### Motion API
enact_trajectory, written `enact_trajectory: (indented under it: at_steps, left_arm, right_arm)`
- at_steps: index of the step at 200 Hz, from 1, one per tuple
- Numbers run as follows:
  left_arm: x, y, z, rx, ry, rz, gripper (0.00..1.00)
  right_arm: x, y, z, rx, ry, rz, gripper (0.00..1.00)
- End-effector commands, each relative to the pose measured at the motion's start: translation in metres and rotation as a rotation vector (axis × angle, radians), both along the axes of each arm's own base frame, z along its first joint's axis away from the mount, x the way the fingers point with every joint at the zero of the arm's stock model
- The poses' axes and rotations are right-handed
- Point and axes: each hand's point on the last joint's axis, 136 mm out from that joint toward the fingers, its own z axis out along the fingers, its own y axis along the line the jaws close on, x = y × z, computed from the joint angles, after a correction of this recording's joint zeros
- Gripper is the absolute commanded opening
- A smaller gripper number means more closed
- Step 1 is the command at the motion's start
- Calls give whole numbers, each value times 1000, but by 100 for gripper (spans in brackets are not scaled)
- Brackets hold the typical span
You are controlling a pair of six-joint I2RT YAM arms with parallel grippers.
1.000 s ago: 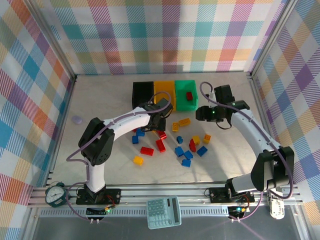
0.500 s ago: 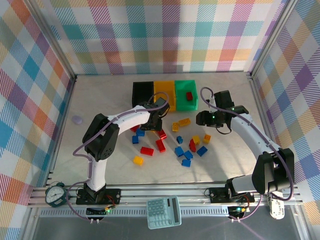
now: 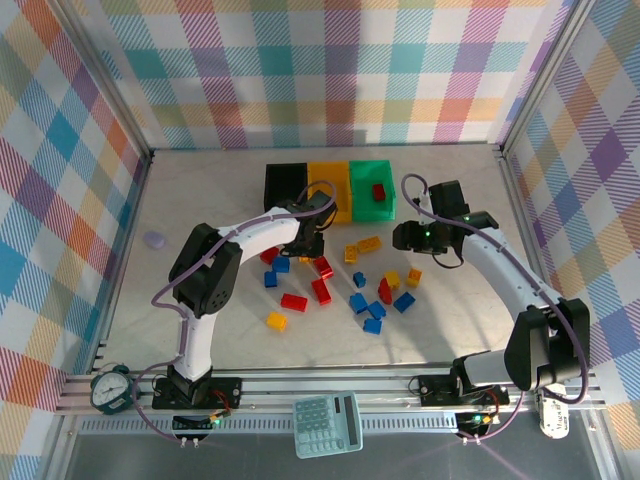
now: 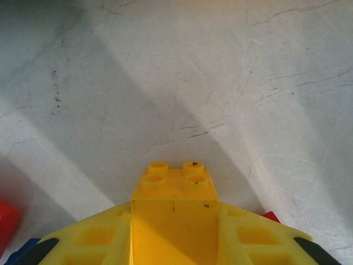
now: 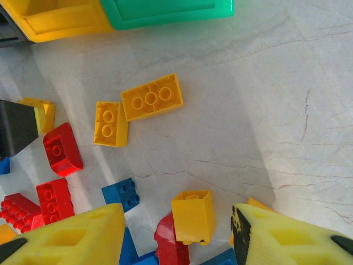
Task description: Sort the legos into containers by color
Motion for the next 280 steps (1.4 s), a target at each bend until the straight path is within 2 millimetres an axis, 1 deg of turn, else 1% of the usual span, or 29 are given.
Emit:
enact_trajectory:
  at_steps: [1, 21, 52, 65, 73, 83, 93, 120, 142, 169, 192, 216, 231, 240, 250, 258, 266, 280]
  left_arm:
    - [7, -3, 15, -23, -29, -7, 23]
    - [11, -3, 36, -32, -66, -11, 23]
    - [27, -10, 81, -46, -145, -31, 23]
    - [39, -16, 100, -59, -191, -40, 23]
    - [47, -20, 108, -63, -215, -46, 23]
    - [58, -24, 117, -56, -244, -49, 23]
    - [69, -28, 120, -49, -265, -48, 24]
    - [101, -43, 119, -63, -310, -55, 24]
    - [126, -48, 113, -89, -346, -40, 24]
    - [152, -44, 107, -135, -377, -9, 25]
    - [167, -45, 104, -189, -404, -8, 27]
    - [173, -50, 104, -232, -411, -25, 31]
    - [174, -51, 102, -233, -411, -34, 36]
    - [174, -52, 102, -231, -411, -35, 41]
    - [174, -51, 101, -231, -408, -38, 51]
    - [173, -52, 102, -234, -408, -42, 57]
    - [172, -52, 105, -240, -409, -45, 60]
    - [170, -51, 114, -247, -415, -41, 63]
  right_arm:
    - [-5, -1, -2, -8, -7, -1, 53]
    - [-8, -1, -4, -4, -1, 0, 52]
    - [-13, 2, -1, -3, -13, 7, 50]
    - [-16, 3, 2, -6, -31, 11, 50]
    - [-19, 4, 3, -11, -40, 11, 50]
    - [-21, 5, 5, -11, -53, 13, 50]
    - [-22, 6, 8, -10, -65, 17, 50]
    - [-28, 8, 10, -21, -75, 32, 50]
    - [-33, 12, 12, -23, -88, 48, 50]
    - [-39, 20, 11, -28, -101, 74, 50]
    - [-47, 26, 8, -32, -91, 93, 47]
    - [-53, 33, 4, -44, -84, 116, 46]
    - [-56, 36, 1, -53, -79, 122, 46]
    - [-57, 38, -1, -54, -77, 128, 46]
    - [-57, 41, -2, -53, -75, 138, 45]
    - [-58, 43, -3, -53, -72, 144, 45]
    - [-58, 45, -4, -55, -68, 151, 44]
    - [-59, 48, -7, -62, -60, 161, 43]
